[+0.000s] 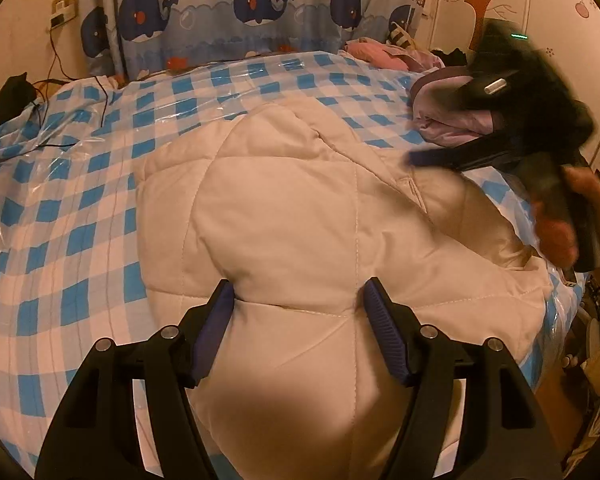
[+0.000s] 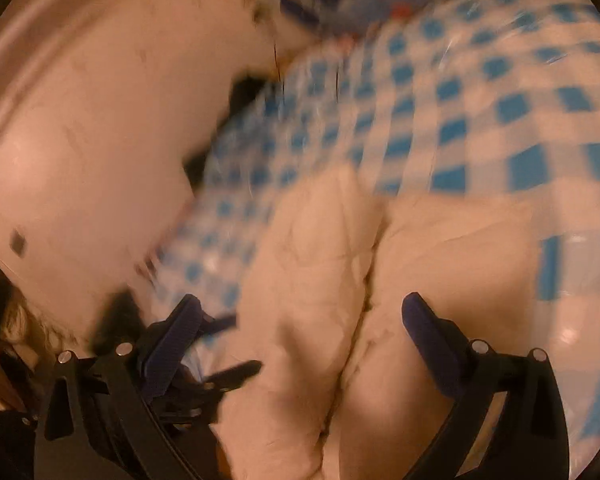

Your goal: Fold large clothes

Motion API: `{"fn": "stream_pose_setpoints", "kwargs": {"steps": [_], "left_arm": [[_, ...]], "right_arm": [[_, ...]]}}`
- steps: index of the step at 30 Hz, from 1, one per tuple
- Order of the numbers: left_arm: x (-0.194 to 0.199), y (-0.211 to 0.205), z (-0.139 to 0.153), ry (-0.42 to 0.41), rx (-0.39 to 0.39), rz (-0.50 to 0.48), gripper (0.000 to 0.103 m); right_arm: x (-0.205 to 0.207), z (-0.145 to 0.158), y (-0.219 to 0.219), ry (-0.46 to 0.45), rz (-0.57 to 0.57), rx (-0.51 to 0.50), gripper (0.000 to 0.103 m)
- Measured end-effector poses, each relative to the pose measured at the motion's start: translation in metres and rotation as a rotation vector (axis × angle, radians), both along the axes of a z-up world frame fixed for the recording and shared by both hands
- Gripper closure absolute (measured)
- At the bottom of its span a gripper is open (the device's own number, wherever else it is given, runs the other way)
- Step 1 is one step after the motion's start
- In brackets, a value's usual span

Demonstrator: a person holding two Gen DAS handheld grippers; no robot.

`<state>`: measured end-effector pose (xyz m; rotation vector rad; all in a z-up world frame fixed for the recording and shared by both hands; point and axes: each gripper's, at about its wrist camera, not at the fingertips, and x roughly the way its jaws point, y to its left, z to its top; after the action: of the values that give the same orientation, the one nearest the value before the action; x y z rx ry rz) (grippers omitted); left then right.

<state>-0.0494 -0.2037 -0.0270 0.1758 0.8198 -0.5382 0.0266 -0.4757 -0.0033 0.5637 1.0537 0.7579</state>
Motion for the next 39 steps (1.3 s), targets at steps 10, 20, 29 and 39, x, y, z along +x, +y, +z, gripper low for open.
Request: {"fn": "stream_pose_setpoints", "kwargs": {"steps": [10,20,29,39], "left_arm": [[0.002,0.011,0.014,0.016,-0.004,0.001,0.040],[-0.016,0.005,0.102,-0.116,-0.191,-0.049,0.026],[0.021,-0.103,-0.022,0.061,0.004,-0.140,0.021],[0.019,-0.067,0.005,0.107,-0.096,-0.105,0.021]], "right_arm": [[0.015,0.010,0.078,-0.025,0.187,-0.231,0.079],[-0.032,0.069,0.044,-0.175,0.110,0.007,0.084],[-0.044,-0.069,-0.052,0.082,-0.171,0.047,0.084],[-0.045,-0.067,-0.047,0.112,-0.246,-0.043,0.078]]}}
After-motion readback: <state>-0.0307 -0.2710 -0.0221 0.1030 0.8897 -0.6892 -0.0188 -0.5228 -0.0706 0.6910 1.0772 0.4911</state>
